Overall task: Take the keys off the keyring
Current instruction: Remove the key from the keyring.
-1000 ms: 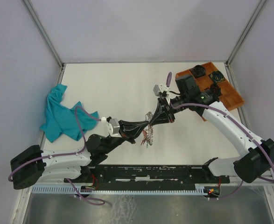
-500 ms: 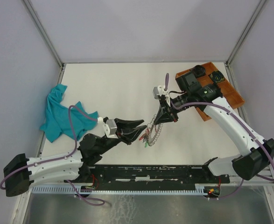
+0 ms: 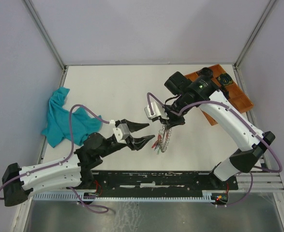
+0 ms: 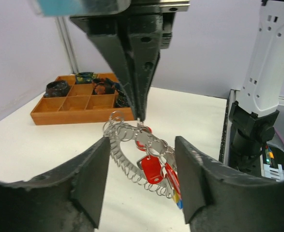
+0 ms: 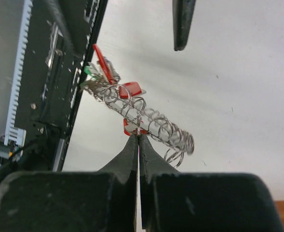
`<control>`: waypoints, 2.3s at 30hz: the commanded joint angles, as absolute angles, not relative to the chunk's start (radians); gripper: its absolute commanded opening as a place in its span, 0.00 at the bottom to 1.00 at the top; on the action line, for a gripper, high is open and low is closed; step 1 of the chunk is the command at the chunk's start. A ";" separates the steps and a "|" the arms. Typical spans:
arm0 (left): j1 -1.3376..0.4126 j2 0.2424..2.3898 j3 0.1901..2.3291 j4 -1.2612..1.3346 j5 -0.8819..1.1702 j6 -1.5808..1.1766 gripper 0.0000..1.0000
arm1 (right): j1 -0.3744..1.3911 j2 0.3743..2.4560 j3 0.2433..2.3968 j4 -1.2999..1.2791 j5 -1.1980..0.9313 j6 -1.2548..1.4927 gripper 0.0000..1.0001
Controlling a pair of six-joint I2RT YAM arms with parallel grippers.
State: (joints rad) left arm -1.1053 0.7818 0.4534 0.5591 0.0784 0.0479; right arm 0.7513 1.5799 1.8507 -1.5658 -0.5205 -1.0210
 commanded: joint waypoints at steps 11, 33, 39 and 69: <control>-1.100 1.056 0.392 1.124 0.066 -0.062 0.48 | 0.826 1.662 1.998 -1.761 -0.298 -1.049 0.01; -1.018 1.175 0.450 1.079 0.191 -0.081 0.37 | 0.848 1.658 2.000 -1.761 -0.343 -1.051 0.01; -1.013 1.199 0.463 1.081 0.208 -0.089 0.36 | 0.848 1.654 2.000 -1.760 -0.350 -1.053 0.01; -0.987 1.164 0.417 1.109 0.229 -0.087 0.37 | 0.850 1.634 1.984 -1.760 -0.402 -1.066 0.01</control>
State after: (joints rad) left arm -0.9943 1.2114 0.4435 1.0531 0.2146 -0.0628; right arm 0.8322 1.6699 1.9556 -1.6032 -0.3546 -1.0462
